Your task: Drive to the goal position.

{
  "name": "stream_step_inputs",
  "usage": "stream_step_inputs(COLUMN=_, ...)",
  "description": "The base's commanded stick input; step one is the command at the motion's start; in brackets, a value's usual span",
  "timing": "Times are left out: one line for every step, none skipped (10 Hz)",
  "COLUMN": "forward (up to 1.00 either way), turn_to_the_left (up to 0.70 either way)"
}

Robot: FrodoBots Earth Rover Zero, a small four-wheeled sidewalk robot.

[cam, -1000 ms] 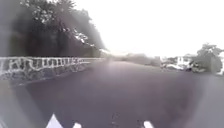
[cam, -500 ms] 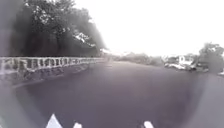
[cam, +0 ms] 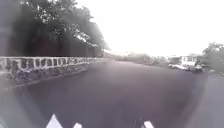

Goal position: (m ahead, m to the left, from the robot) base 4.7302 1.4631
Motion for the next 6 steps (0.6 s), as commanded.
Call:
stream_step_inputs(forward=0.7, turn_to_the_left=0.0)
stream_step_inputs(forward=0.7, turn_to_the_left=0.0)
stream_step_inputs(forward=0.7, turn_to_the_left=0.0)
stream_step_inputs(forward=0.7, turn_to_the_left=0.0)
stream_step_inputs(forward=0.7, turn_to_the_left=0.0)
stream_step_inputs(forward=0.7, turn_to_the_left=0.0)
